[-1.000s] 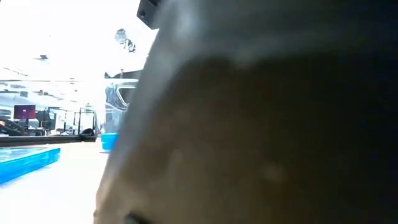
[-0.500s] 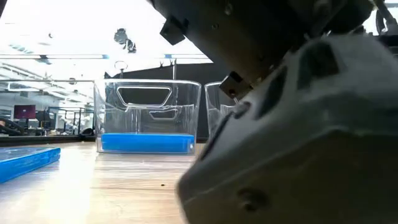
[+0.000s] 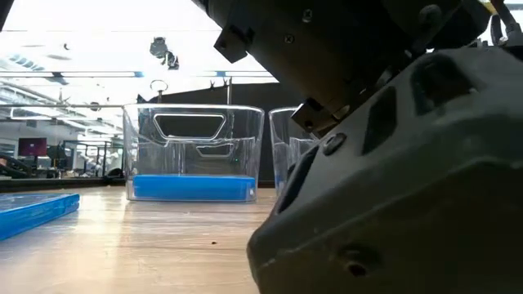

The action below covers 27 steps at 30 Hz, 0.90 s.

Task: Pick & place jewel cases by type
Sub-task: Put the black cd case into the right transparent bin

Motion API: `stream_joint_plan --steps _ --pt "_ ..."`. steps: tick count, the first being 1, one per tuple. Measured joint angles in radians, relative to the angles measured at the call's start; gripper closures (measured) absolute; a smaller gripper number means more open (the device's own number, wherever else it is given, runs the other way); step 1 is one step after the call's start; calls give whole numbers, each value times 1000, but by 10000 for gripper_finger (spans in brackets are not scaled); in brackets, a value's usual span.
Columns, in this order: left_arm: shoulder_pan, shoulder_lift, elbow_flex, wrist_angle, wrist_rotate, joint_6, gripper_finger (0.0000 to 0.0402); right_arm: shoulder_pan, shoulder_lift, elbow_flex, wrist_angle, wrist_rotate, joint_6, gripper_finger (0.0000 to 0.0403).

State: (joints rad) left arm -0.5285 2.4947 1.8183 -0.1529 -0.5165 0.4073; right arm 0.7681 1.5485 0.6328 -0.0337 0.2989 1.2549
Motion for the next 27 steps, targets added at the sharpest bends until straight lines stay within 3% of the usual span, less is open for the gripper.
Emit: stream_joint_plan --steps 11,21,27 --pt "14 -4 2 -93 168 -11 208 0 1 0 10 -6 -3 403" --pt "-6 -4 3 -92 182 -68 228 1 5 -3 100 -28 -9 403" --pt "0 -3 3 -75 119 -148 239 9 5 -3 109 -23 -8 403"
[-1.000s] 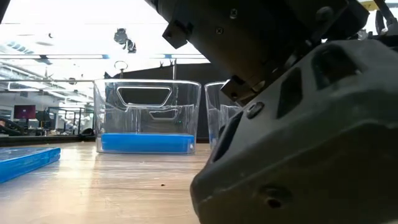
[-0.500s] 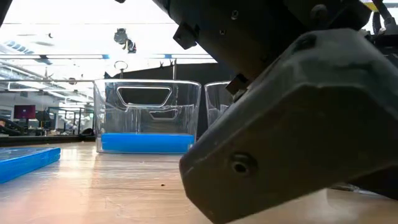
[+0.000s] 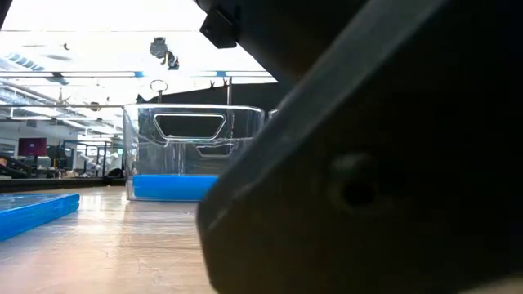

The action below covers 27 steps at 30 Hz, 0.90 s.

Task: Pick & place jewel cases by type
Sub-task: Put the black cd case into the right transparent bin

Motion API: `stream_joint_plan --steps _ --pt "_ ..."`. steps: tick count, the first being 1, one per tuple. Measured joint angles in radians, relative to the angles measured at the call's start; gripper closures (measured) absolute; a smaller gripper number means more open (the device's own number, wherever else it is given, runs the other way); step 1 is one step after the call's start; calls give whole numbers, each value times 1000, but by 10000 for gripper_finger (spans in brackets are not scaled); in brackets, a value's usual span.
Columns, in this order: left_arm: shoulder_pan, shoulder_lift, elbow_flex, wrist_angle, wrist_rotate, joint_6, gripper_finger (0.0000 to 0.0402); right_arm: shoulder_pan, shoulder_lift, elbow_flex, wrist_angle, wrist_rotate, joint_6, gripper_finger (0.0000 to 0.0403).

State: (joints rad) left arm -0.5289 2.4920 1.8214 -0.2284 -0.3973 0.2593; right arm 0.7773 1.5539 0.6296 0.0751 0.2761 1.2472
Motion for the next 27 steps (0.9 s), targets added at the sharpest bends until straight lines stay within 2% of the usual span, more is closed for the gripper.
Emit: stream_joint_plan --steps 18,22,27 --pt "-5 -6 -3 66 -103 79 245 11 58 3 28 9 24 402" --pt "-5 -24 -4 64 -88 73 245 15 58 3 28 12 24 402" --pt "-11 -45 -4 16 -5 79 245 16 63 6 42 9 22 402"
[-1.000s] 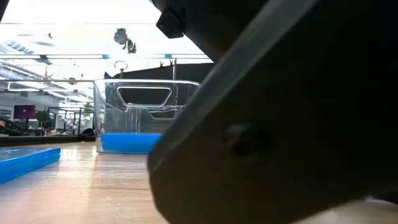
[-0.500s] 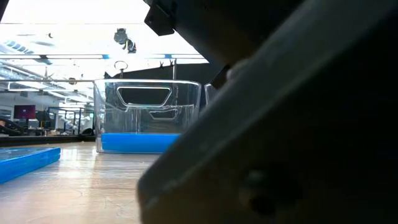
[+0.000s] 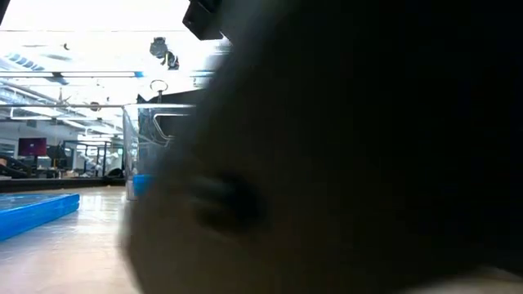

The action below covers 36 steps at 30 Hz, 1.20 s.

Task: Pick & place jewel cases by type
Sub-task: Put the black cd case into the right transparent bin

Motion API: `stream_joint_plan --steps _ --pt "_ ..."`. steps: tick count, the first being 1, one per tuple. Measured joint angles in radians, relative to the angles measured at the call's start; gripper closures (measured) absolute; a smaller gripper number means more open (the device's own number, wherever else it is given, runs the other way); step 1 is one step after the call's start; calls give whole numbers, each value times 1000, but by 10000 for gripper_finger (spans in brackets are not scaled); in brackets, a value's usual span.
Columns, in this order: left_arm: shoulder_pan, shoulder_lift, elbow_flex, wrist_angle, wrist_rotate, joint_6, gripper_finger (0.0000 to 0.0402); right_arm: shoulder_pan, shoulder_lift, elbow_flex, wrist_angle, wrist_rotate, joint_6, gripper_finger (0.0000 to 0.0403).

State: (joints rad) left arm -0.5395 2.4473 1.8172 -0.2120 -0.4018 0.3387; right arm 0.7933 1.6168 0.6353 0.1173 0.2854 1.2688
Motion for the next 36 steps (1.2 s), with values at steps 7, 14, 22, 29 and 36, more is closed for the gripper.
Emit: stream_joint_plan --steps 7,14,22,29,36 --pt "-23 -67 -5 -120 19 -35 245 3 -11 3 4 33 -114 403" --pt "-31 -149 0 -153 45 -118 245 -6 -37 0 -13 81 -182 402" --pt "-10 -150 0 -258 -42 -185 245 2 -37 24 -20 131 -209 402" --pt "68 -150 -3 -414 -61 -349 245 65 -38 178 -30 157 -312 402" --pt "103 -142 -78 -339 35 -371 245 185 16 325 -74 43 -270 402"
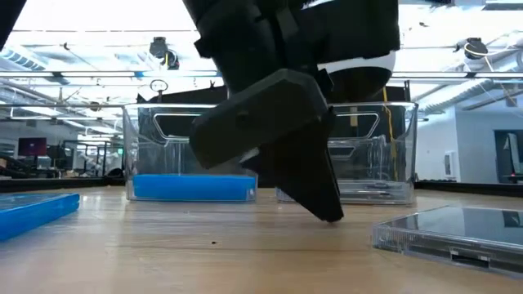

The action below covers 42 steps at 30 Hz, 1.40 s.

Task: Pick & place jewel cases by type
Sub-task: Put the black cd case into the right transparent bin

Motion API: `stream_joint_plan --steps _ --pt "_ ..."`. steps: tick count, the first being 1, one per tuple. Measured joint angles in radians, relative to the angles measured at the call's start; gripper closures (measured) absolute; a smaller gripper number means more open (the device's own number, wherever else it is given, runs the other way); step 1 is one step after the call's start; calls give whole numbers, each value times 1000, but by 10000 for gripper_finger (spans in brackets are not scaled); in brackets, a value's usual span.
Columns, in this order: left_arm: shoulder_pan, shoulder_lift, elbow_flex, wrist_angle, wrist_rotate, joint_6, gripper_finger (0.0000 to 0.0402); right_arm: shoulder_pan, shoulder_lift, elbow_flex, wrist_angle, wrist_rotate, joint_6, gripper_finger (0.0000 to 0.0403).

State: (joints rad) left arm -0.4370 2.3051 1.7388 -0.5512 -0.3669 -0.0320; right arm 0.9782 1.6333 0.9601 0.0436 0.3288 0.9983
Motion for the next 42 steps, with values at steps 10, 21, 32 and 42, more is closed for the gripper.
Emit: stream_joint_plan --steps 10,21,32,42 --pt "-3 -1 -15 68 52 -4 245 11 186 72 -213 -170 228 403" --pt "-32 -2 -15 67 140 -4 245 -53 192 75 -353 -143 246 403" --pt "-91 -2 -15 105 173 30 245 -128 193 66 -443 -128 244 403" --pt "-117 -2 -15 108 165 94 245 -184 195 64 -599 -14 241 403"
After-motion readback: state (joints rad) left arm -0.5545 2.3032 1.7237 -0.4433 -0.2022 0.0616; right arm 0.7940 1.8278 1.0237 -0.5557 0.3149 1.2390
